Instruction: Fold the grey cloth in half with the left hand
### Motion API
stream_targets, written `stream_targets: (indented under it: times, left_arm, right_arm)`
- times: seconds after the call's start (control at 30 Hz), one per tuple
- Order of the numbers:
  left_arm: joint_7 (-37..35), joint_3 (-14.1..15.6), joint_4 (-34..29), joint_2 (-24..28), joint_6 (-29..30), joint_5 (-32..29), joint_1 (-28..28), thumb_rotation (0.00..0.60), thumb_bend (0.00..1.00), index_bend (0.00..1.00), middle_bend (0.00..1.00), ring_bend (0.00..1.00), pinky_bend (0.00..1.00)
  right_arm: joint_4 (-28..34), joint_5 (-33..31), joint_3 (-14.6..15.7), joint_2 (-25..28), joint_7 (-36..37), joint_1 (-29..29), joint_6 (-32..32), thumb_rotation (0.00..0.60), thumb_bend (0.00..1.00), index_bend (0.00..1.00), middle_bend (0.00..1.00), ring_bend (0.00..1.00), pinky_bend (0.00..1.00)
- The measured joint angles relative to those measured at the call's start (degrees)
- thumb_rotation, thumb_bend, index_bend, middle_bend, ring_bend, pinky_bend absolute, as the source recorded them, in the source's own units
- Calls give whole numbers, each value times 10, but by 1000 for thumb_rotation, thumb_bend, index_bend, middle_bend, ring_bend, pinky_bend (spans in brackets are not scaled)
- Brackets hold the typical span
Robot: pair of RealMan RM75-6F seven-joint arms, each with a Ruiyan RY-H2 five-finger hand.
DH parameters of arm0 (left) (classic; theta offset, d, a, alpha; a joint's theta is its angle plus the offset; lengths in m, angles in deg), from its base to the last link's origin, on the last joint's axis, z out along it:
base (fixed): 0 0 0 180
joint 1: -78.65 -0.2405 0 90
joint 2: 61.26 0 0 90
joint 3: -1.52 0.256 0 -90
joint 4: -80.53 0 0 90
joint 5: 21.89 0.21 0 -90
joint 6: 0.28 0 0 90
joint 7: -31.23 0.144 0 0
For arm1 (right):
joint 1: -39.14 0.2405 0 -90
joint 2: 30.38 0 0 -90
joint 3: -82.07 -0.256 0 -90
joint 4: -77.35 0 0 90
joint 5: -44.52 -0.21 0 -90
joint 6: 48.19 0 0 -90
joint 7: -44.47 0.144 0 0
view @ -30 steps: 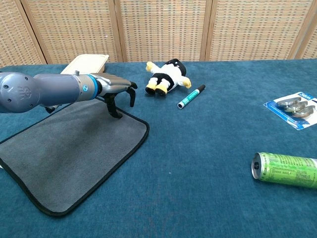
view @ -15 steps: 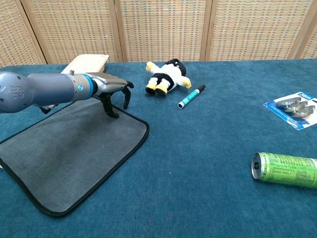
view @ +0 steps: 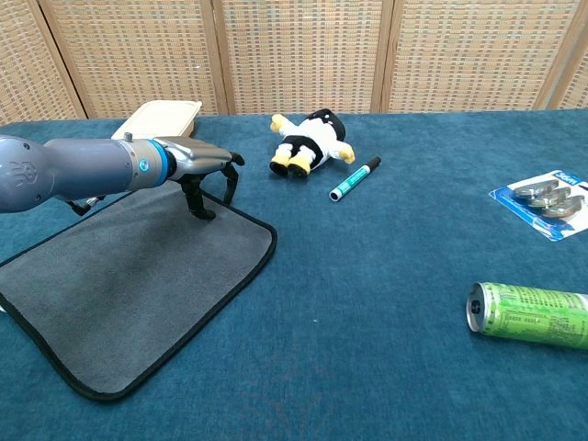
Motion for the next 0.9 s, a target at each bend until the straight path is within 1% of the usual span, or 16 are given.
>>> stream_targets:
  times: [0.33, 0.53, 0.9]
  left_arm:
    - [10, 5, -13, 7, 12, -13, 0, 600, 372, 532, 0, 0, 0]
    - [15, 8, -16, 7, 14, -20, 1, 600, 451, 532, 0, 0, 0]
    - [21, 12, -9, -2, 24, -24, 4, 600, 464, 588, 0, 0, 0]
  right_arm:
    - [1, 1, 1, 1, 1, 0, 0, 600, 0, 0, 0, 0, 0]
    - [1, 2, 1, 2, 1, 0, -1, 600, 0, 0, 0, 0, 0]
    - [2, 3, 1, 3, 5, 0, -1, 600, 0, 0, 0, 0, 0]
